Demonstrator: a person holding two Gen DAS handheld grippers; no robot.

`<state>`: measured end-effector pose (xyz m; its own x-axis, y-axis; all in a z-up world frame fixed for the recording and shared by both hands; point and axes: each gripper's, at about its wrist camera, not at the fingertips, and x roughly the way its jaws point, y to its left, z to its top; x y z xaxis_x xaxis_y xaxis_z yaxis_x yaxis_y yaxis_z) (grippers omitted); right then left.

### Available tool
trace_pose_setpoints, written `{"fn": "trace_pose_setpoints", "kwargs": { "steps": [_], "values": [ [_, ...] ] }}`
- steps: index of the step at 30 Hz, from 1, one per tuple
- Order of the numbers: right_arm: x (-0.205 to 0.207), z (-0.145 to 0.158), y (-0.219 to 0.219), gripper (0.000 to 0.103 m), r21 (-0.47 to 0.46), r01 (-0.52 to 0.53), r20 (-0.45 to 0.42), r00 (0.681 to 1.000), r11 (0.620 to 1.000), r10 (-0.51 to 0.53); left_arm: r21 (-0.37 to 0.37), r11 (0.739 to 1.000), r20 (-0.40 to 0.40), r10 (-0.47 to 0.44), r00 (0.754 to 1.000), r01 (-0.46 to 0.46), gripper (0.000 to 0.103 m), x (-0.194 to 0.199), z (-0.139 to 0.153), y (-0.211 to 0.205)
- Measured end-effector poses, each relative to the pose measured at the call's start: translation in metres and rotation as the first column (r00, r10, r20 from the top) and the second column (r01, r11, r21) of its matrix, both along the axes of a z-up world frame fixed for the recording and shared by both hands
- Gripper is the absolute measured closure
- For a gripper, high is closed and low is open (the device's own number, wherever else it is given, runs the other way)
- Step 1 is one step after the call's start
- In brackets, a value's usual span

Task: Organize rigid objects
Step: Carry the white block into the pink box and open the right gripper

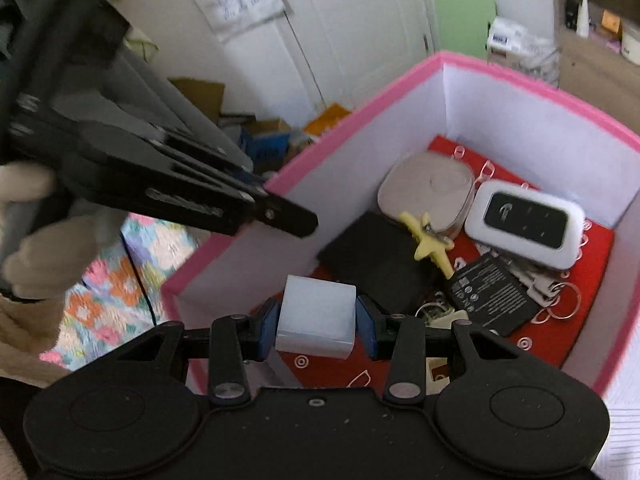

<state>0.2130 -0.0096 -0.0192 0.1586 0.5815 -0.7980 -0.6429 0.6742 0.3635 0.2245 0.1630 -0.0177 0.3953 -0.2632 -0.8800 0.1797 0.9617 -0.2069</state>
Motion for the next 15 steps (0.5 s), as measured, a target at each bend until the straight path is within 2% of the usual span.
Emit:
{"fn": "trace_pose_setpoints", "kwargs": {
  "steps": [3, 6, 10, 15],
  "values": [
    [0.004, -0.008, 0.003, 0.055, -0.011, 0.015, -0.033, 0.999, 1.000, -0.015, 0.001, 1.000, 0.001, -0.001, 1.000, 0.001, 0.090, 0.000, 0.000, 0.000],
    [0.002, -0.002, -0.004, 0.055, 0.052, -0.010, -0.033, 0.999, 0.999, 0.011, 0.007, 1.000, 0.002, -0.005, 1.000, 0.005, 0.090, -0.001, 0.000, 0.000],
    [-0.009, 0.021, -0.022, 0.055, 0.101, -0.012, 0.050, 0.999, 0.995, 0.007, 0.006, 1.000, -0.001, -0.005, 1.000, 0.005, 0.090, 0.000, 0.000, -0.001],
    [-0.019, 0.042, -0.066, 0.054, 0.147, 0.097, 0.095, 0.989, 0.984, -0.112, 0.011, 1.000, 0.002, 0.003, 1.000, -0.003, 0.090, -0.001, -0.001, -0.002]
  ]
}}
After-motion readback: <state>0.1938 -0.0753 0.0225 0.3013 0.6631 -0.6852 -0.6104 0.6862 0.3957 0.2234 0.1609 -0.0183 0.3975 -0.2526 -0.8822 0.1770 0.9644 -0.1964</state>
